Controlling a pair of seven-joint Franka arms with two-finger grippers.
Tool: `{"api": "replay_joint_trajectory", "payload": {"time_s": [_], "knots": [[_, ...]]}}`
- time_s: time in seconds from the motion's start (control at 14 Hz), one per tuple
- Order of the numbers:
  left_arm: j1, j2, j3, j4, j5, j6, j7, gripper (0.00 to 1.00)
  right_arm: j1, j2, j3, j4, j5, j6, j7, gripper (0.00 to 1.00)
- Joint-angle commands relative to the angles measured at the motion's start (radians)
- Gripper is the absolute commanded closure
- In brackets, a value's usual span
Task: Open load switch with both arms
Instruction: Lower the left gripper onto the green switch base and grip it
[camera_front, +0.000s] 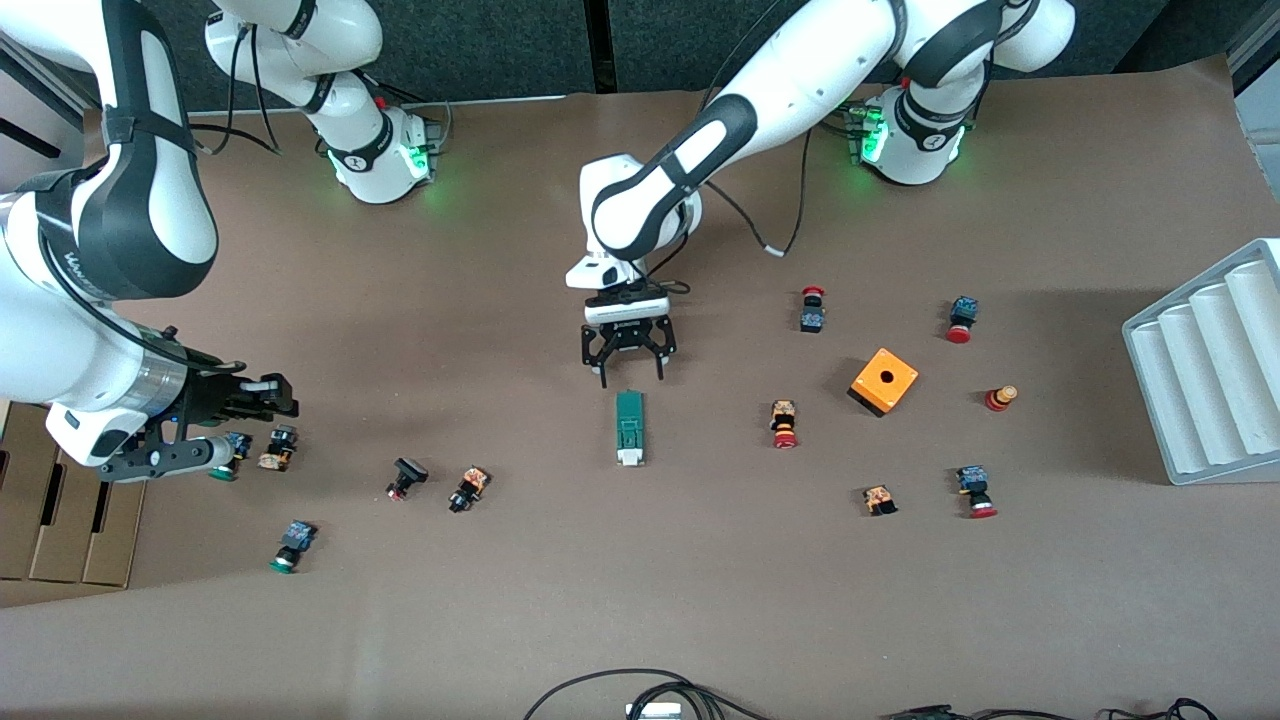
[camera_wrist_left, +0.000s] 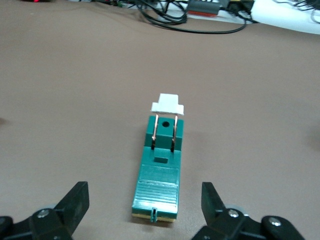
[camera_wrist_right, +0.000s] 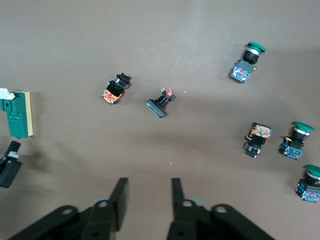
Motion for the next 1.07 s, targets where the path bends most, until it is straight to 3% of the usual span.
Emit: {"api": "replay_joint_trajectory", "payload": {"time_s": [0.0,0.71,1.0], "knots": [[-0.014,0.038,0.015,0.029,0.11,0.003,-0.032,0.02,0.0,0.0,-0.004,0.01,0.026,-0.014,-0.012,0.0],[-0.031,0.173,0.021,0.096,0.348,-0.101,-0.137,0.17,0.0,0.002,-0.002,0.008,0.027,-0.034,-0.011,0.0],[-0.042,0.185,0.021,0.108,0.35,-0.119,-0.151,0.18,0.002,0.008,-0.002,0.008,0.027,-0.034,-0.011,0.0]]}}
